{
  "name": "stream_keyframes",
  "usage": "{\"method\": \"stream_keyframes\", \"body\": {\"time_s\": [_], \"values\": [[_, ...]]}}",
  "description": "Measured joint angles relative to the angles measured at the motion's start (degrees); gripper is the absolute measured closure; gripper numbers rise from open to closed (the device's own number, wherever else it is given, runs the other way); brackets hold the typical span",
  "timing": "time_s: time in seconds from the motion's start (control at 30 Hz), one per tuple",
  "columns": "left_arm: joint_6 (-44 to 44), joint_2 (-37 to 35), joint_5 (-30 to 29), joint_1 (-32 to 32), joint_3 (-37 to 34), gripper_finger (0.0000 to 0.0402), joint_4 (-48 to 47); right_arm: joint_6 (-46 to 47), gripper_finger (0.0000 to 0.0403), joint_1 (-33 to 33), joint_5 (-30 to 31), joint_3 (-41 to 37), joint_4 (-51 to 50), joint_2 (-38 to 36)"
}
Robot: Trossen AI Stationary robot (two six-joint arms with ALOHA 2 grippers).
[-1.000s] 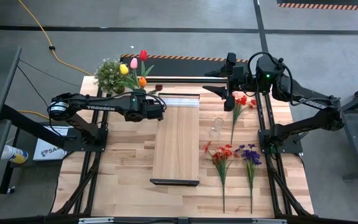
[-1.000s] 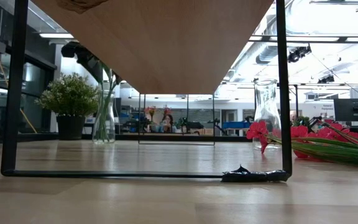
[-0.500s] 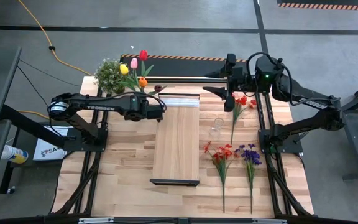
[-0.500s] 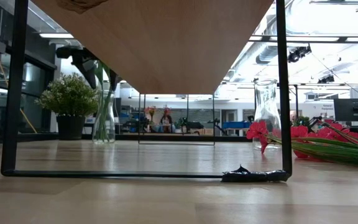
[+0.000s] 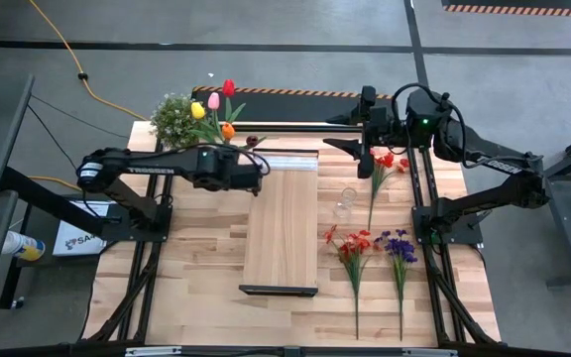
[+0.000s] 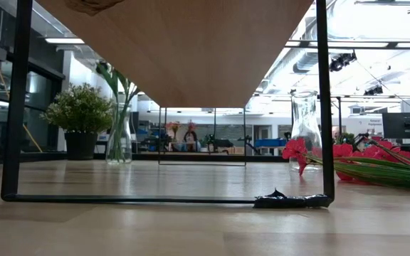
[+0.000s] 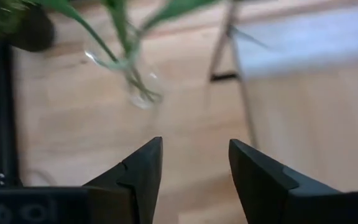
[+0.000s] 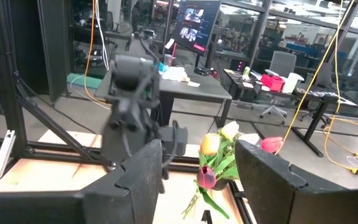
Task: Pick and place flowers into a vace then onto a shelf
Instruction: Put the top red flowers into the right vase
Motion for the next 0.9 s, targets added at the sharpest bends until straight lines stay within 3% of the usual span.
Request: {"method": "stream_keyframes", "body": {"time_s": [0.3, 0.53, 0.7, 0.9], "values": [[0.6, 0.0, 2.1, -9.5, 11.2, 0.0200, -3.3, -0.6, 0.0208, 0.0, 0.5, 0.0, -8.7, -0.9], [0.6, 0.0, -3.0, -17.4, 18.7, 0.0214, -2.9, -1.1, 0.0208, 0.0, 2.7, 0.0, -20.8, -2.4], [0.7, 0.0, -6.8, -21.8, 20.4, 0.0226, 0.2, 0.3, 0.0208, 0.0, 9.1, 0.0, -31.0, -3.1], [0.7, 0.0, -9.2, -25.4, 20.7, 0.0240, 3.5, 8.0, 0.0208, 0.0, 11.4, 0.0, -42.1, -3.3]]}}
